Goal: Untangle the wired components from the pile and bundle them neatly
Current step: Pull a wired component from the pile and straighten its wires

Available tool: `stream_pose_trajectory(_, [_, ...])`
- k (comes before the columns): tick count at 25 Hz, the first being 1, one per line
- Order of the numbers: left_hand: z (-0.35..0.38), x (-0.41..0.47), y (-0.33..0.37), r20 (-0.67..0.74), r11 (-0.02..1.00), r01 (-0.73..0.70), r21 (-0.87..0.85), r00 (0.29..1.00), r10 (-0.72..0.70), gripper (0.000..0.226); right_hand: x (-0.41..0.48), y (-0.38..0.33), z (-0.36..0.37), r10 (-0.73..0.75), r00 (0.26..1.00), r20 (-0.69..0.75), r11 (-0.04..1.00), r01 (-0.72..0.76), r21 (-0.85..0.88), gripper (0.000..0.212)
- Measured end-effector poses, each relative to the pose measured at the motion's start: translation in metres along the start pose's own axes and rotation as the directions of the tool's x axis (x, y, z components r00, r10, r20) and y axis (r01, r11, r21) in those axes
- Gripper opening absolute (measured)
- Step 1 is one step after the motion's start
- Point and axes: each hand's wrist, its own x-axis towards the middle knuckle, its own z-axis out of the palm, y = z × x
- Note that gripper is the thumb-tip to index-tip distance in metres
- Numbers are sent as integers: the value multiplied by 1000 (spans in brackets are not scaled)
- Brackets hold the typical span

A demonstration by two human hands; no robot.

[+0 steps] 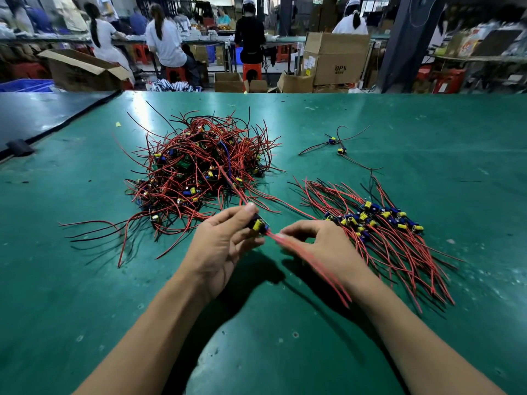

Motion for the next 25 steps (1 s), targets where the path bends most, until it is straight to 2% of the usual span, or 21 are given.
stream_pose_trajectory(1, [-1,1,2,-37,999,-16,-42,999,15,23,-3,-1,2,-30,998,61,999,30,-13,19])
stream_pose_trajectory(3, [-4,1,4,-114,998,-25,-60,993,18,22,-9,-6,6,-34,991,126,988,14,156,21])
stream_pose_trajectory(4, [-4,1,2,-136,999,-15,-48,991,8,24,-11,-9,8,-23,993,112,968,-6,249,21])
stream_pose_trajectory(7, [-2,0,-4,-122,999,29,19,992,-26,27,-9,-14,11,-12,999,-30,959,20,282,41])
stream_pose_trajectory(8, [-1,-1,-5,-89,999,40,10,995,-39,26,-7,-15,11,12,999,-52,931,8,366,43])
stream_pose_trajectory(9, [-1,-1,-5,-38,998,60,-36,997,-61,25,-4,-17,9,57,997,-50,864,-24,503,40])
stream_pose_trajectory(11, [1,-4,-3,114,974,142,-178,986,-123,24,-1,-20,2,145,989,38,667,-126,734,33])
stream_pose_trajectory(13, [0,-7,-2,233,950,225,-218,957,-173,28,0,-22,-4,166,971,171,494,-232,838,29])
stream_pose_trajectory(14, [1,-8,-2,258,945,266,-192,942,-213,26,-1,-22,-6,148,962,229,447,-272,852,29])
stream_pose_trajectory(16, [5,-10,-3,286,935,344,-91,908,-306,17,-5,-23,-6,121,940,318,473,-336,814,31])
stream_pose_trajectory(18, [6,-11,-5,292,934,356,32,890,-349,28,-8,-25,-2,134,922,364,568,-372,734,35])
stream_pose_trajectory(21, [5,-9,-13,283,961,274,36,919,-273,29,-4,-22,0,164,946,281,663,-317,679,31])
stream_pose_trajectory(23, [5,-8,-17,265,974,224,-2,940,-216,24,-1,-17,0,171,966,193,668,-258,698,25])
stream_pose_trajectory(25, [5,-7,-22,220,983,169,69,959,-180,22,0,-12,1,162,973,163,661,-230,714,19])
